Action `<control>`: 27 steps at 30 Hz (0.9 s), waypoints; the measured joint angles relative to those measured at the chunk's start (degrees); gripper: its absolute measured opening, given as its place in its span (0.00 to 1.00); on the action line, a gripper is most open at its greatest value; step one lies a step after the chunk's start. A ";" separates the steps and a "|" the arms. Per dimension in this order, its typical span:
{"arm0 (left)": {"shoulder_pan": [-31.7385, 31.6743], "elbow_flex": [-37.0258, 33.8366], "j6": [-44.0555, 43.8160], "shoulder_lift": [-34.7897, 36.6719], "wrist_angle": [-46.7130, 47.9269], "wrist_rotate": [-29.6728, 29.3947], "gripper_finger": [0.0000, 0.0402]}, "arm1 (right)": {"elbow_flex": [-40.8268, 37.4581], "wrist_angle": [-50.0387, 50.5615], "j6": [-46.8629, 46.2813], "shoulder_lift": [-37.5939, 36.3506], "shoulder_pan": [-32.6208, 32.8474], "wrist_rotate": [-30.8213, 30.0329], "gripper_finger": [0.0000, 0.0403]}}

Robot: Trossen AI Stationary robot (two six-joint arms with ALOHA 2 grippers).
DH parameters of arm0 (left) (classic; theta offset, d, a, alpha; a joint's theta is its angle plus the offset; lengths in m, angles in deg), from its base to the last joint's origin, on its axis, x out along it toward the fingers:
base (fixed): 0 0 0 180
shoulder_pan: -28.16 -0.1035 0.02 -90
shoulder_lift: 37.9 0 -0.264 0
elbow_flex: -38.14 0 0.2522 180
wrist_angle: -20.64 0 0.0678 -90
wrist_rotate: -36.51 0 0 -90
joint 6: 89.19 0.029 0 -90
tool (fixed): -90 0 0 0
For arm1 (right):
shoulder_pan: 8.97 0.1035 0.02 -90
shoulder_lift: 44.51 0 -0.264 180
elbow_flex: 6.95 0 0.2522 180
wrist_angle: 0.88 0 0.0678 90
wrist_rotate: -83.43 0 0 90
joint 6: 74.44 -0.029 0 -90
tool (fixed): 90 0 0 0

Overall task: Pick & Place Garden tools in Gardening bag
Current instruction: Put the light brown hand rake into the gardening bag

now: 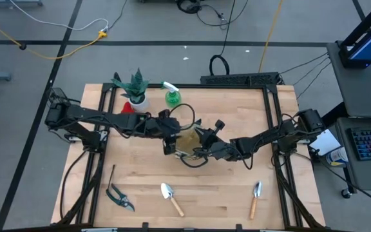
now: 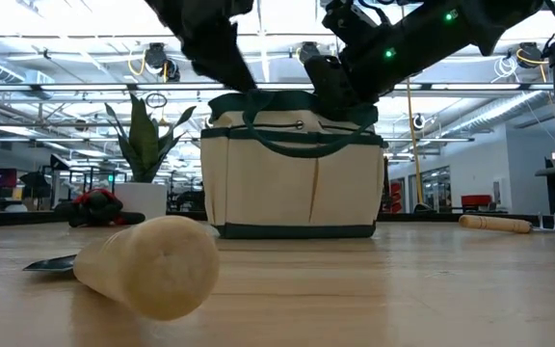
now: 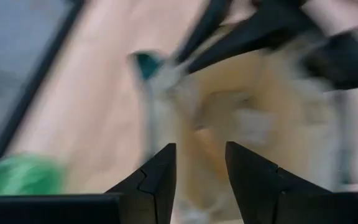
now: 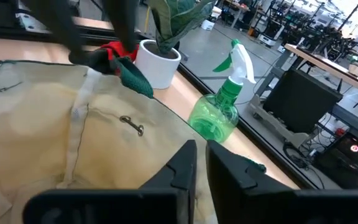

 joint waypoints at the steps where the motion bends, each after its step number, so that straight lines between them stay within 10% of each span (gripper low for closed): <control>1: 0.01 0.00 0.25 0.00 -0.88 1.93 0.36 | 0.00 0.01 0.01 0.00 0.02 0.03 0.04; 27: -0.61 0.00 0.44 -0.02 3.46 -0.51 0.36 | 0.00 1.37 6.42 -3.78 1.89 4.51 0.35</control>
